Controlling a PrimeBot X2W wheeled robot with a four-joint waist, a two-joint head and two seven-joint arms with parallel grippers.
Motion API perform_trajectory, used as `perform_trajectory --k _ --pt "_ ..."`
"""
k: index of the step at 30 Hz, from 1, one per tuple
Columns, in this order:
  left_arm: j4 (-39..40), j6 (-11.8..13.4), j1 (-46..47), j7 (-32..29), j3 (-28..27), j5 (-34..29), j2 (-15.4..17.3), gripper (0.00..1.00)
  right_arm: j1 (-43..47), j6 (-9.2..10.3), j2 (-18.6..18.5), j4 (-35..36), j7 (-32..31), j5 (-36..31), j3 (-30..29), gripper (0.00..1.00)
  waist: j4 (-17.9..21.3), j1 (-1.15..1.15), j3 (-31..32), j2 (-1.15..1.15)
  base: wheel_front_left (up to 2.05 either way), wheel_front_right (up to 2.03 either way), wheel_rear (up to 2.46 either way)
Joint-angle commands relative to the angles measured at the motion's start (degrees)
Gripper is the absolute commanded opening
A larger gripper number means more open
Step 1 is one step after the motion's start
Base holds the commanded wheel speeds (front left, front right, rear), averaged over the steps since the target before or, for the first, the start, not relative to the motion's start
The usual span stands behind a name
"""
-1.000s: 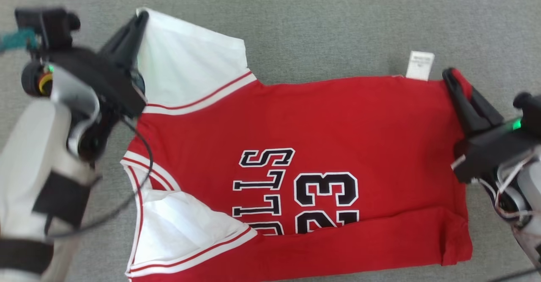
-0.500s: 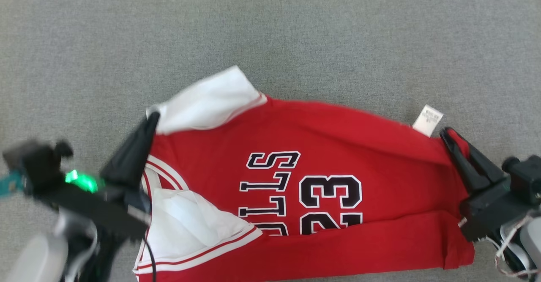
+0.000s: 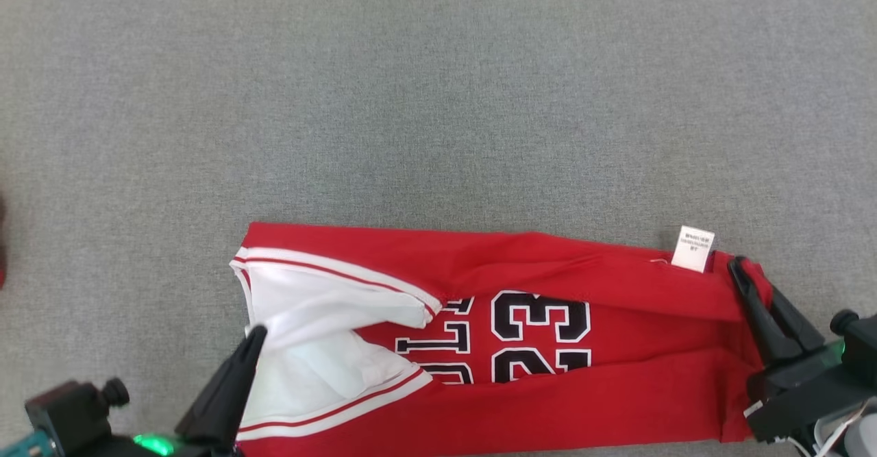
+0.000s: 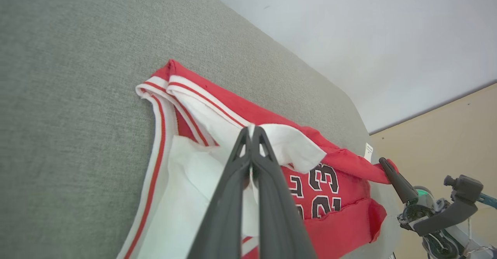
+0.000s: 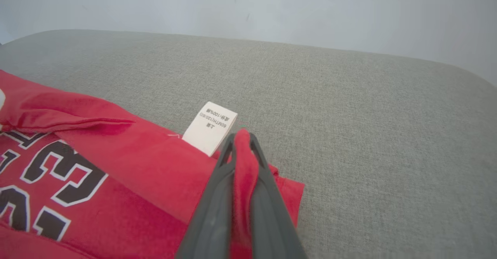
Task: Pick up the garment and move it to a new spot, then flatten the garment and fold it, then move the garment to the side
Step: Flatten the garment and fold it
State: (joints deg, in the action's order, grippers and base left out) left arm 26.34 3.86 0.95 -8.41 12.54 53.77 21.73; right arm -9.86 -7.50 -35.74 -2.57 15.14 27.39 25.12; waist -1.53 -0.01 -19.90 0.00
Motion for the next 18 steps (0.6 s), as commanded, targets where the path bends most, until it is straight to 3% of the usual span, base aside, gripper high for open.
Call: perform_trajectory --k 1,17,18 --pt "0.2 0.2 -2.2 0.4 -0.1 0.7 -0.1 0.0 1.4 0.02 0.7 0.4 0.1 0.3 -0.8 0.0 0.0 0.01 0.5 0.0 0.0 0.0 0.0" --pt "-3.3 -0.1 -7.9 -0.2 1.7 4.2 -1.7 0.0 5.7 0.02 4.2 -2.3 0.1 2.8 -3.8 0.02 -0.9 0.01 1.7 0.0 0.0 0.0 0.0" --pt "-3.9 0.0 -7.7 0.0 1.6 4.1 -1.8 0.28 6.1 0.02 4.6 -2.6 0.1 3.6 -3.7 0.36 -0.9 0.01 1.8 0.0 0.0 0.0 0.0"
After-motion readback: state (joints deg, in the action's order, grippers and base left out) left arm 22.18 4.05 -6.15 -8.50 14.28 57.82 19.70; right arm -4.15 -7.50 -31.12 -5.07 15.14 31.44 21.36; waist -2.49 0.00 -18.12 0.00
